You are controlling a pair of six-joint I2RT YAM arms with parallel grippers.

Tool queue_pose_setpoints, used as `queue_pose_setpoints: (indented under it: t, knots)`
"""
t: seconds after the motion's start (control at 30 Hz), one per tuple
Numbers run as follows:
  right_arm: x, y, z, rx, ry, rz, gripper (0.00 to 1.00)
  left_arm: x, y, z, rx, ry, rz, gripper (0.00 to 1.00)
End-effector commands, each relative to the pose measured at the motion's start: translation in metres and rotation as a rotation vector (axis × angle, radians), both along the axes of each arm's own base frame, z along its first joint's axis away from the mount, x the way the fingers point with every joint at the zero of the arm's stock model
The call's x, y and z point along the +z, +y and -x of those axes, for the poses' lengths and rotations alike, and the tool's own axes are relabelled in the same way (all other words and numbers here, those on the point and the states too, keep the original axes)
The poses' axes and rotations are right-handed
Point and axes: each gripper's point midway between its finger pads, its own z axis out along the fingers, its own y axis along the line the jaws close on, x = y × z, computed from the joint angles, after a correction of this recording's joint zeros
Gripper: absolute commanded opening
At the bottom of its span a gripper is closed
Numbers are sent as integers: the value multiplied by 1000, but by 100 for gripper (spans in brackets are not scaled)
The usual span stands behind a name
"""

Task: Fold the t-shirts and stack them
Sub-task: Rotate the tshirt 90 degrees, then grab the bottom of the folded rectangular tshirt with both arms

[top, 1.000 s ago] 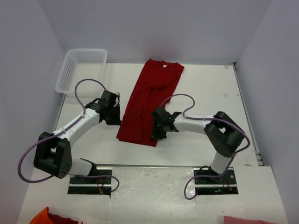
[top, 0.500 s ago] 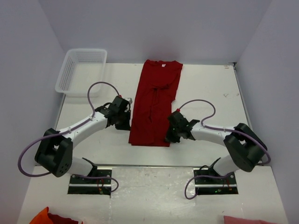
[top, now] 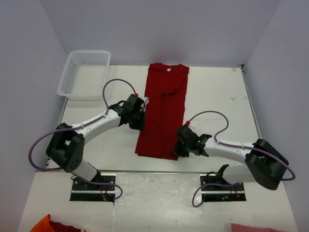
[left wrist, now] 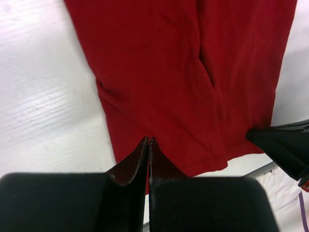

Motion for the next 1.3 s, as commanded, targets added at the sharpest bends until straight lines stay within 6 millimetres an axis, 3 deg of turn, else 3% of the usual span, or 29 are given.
queue_pose_setpoints:
  t: [0.0, 0.3, 0.5, 0.6, 0.67, 0.8, 0.87, 1.03, 1.27]
  knots:
    - [-36, -61, 47, -1, 141, 258, 0, 3, -14, 13, -87, -11, 23, 0]
    - [18, -43, 30, 41, -45, 215, 6, -4, -16, 54, -126, 1, -10, 0]
    - [24, -38, 30, 67, -52, 191, 4, -20, -7, 81, -119, 48, -27, 0]
    - [26, -37, 29, 82, -61, 190, 8, -23, -9, 98, -143, 64, -24, 0]
    - [30, -38, 27, 85, -77, 194, 15, -23, -9, 105, -138, 57, -27, 0]
    - [47, -39, 21, 81, -133, 176, 40, -6, -7, 96, -106, -27, -9, 0]
    - [51, -45, 23, 77, -128, 192, 44, -3, -6, 98, -112, -25, -9, 0]
    - [51, -47, 33, 73, -111, 145, 48, -18, 6, 109, -110, 14, -48, 6]
    - [19, -51, 50, 43, -55, 83, 47, -34, 16, 118, -103, 47, -74, 10]
